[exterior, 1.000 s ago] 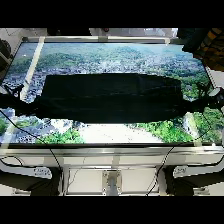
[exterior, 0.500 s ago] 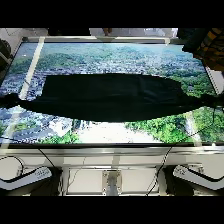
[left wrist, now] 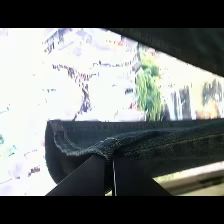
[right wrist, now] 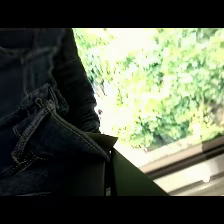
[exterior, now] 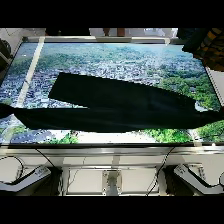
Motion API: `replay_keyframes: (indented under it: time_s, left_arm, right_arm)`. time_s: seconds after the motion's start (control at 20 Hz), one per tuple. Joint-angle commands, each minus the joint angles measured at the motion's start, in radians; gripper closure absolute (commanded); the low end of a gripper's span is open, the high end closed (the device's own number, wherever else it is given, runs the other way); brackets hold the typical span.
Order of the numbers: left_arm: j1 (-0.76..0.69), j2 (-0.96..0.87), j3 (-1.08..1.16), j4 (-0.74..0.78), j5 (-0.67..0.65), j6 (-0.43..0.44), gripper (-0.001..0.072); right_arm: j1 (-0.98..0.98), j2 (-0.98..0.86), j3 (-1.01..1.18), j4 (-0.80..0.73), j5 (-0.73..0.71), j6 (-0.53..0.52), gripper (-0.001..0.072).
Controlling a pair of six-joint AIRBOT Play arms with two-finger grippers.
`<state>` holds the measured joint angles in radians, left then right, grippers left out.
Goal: Fold the clothes and pants, and hang the long-sleeved shirts on hangers.
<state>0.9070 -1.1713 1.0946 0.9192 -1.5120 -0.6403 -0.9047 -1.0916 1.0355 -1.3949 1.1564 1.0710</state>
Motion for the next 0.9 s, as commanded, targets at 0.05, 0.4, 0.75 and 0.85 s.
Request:
replay_keyframes:
  time_s: [0.05,0.4,0.75,0.85]
  left_arm:
    - [0.017,0.004,-0.176,0.218,0.012,0.063,0.0677]
    - [0.047,0.005,-0.191,0.347,0.04,0.028,0.0677]
    - [0.015,0.007,-0.024,-0.135,0.101,0.064,0.0678]
    - [-0.048,0.004,0.117,-0.151,0.172,0.005,0.0679]
  right_arm:
    - [-0.12,0.007,-0.158,-0.081,-0.059,-0.018,0.0702]
    - [-0.332,0.01,-0.167,-0.097,-0.093,-0.018,0.0702]
    - [-0.249,0.037,-0.098,-0.01,-0.081,-0.005,0.0704]
    - [-0.228,0.036,-0.008,0.064,-0.068,0.024,0.0705]
